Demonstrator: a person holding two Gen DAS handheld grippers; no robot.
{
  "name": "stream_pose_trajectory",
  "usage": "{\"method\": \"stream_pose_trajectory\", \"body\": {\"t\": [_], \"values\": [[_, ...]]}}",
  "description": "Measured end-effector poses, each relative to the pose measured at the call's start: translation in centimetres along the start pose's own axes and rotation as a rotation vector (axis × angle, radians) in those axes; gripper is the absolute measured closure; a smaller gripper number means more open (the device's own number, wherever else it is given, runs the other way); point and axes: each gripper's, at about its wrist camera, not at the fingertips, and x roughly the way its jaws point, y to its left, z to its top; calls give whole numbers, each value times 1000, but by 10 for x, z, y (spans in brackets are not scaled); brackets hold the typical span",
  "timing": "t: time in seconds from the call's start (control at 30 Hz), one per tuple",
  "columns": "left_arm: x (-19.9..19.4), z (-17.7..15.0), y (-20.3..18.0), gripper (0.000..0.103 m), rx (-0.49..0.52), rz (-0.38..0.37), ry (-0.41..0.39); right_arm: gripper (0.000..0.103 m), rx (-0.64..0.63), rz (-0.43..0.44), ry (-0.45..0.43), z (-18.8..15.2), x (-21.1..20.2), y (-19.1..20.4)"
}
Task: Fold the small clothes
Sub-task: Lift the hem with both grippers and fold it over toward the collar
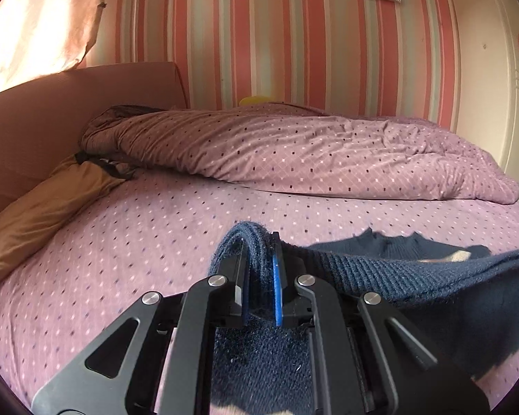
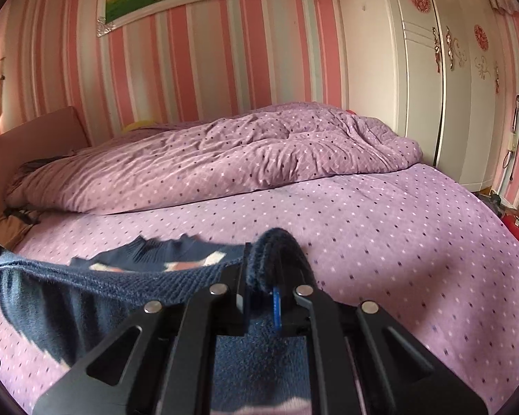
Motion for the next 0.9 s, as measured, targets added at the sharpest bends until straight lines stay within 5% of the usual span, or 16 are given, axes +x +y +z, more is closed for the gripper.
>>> {"method": "stream_pose_trajectory", "body": {"t": [0.43,0.9], "values": [[122,20,-46,94,61,69,55,95,1,-28,120,20,151,11],[213,-3,-59,89,49,103,283,89,-3,-68,348,-3,250,16]]}}
